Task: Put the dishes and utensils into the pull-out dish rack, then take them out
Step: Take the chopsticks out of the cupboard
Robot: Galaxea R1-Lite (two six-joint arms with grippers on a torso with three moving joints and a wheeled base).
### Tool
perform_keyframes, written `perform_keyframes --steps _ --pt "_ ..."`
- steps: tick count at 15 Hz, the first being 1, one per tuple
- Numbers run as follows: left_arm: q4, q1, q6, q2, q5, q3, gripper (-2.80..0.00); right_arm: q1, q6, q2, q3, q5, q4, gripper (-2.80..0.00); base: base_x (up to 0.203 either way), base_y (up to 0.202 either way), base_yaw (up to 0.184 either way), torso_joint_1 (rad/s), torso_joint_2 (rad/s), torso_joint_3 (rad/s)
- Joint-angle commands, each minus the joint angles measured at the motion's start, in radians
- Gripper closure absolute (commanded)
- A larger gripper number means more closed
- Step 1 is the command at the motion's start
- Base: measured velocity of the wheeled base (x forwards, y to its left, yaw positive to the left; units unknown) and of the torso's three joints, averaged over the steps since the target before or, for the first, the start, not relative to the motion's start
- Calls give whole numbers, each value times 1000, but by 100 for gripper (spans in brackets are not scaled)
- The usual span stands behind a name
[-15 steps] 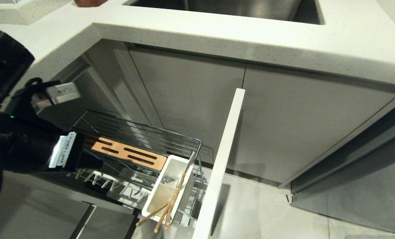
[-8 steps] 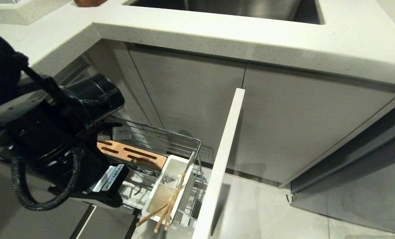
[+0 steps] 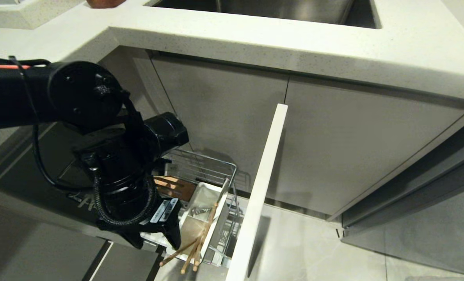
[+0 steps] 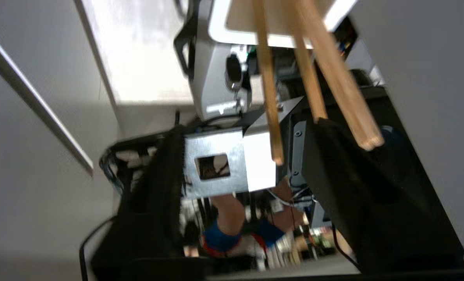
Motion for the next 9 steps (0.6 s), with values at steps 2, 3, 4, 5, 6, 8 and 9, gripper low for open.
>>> perform_keyframes --steps 2,3,4,5,6,8,9 --pt "62 11 -7 76 -30 -3 -280 0 0 0 3 0 0 0 0 0 0 0 0 0" --pt "70 21 -7 85 -52 -4 -280 1 0 0 3 0 0 0 0 0 0 0 0 0" --pt "73 25 -7 88 -60 0 -280 1 0 0 2 0 0 0 0 0 0 0 0 0" --pt "88 25 -7 91 -61 1 -280 1 0 0 3 0 0 0 0 0 0 0 0 0" --pt "111 33 -6 103 -65 -3 -280 0 0 2 3 0 0 0 0 0 0 0 0 0" --pt "121 38 -7 119 -90 3 -280 1 0 1 3 0 0 0 0 0 0 0 0 0" --pt "129 43 -7 126 -104 3 -280 0 0 0 3 0 0 0 0 0 0 0 0 0"
